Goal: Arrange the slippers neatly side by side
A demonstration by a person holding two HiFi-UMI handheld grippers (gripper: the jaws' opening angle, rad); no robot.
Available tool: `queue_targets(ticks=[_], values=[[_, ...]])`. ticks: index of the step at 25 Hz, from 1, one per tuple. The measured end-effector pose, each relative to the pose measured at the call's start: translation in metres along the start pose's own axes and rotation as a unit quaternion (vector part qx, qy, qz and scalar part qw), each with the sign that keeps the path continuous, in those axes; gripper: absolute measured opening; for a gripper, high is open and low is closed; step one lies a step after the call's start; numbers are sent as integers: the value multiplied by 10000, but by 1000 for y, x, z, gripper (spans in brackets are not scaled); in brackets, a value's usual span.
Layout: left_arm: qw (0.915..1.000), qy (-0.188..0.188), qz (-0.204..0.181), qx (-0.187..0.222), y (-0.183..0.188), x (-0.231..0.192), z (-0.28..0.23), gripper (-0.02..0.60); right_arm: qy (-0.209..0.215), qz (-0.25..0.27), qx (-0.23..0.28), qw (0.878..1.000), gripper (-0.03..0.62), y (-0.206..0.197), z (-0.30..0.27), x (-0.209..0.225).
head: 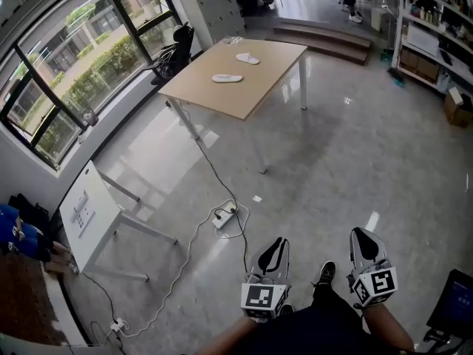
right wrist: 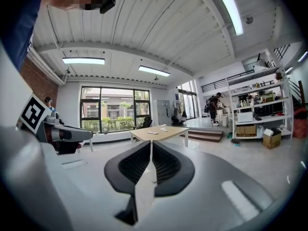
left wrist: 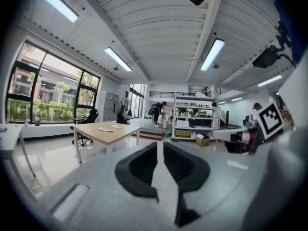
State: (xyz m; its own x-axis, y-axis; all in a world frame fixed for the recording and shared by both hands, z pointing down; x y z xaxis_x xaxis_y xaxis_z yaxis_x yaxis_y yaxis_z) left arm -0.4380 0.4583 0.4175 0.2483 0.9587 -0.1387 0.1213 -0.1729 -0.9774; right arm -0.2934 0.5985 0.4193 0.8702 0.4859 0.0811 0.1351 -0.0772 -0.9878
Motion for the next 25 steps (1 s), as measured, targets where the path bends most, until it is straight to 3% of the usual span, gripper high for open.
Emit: queue_targets(ticks=[6,9,11,19,25], values=[[9992,374,35,133,36,10,-81,41,467,-37,45,9989,34,18,-66,57],[9987,453,-140,197,44,16,-120,41,588,24,102,9982,34,32,-96,89],[9983,484,-278,167,40,17,-141,41,625,34,84,9980,34,35,-115,107],[9978,646,-147,-73,38,-5,-216,41,681,-189,-218,9973,33,23,-184,153],[9988,458,-152,-45,39,-37,-291,41,581,-124,-315,9977,32,21,-250,181]])
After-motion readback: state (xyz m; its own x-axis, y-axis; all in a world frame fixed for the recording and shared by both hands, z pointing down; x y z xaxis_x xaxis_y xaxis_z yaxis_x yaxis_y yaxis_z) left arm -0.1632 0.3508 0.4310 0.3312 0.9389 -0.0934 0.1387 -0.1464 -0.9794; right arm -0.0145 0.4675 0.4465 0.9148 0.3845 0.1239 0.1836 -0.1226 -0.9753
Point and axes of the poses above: the fingertips, and each gripper's own axes: z backward along the fingers, x to its right, y out of its top, the point moved 2 cm from there along z, backward along the fingers, and after that the axes turned 5 degrees about -y, right-handed, at the moved point
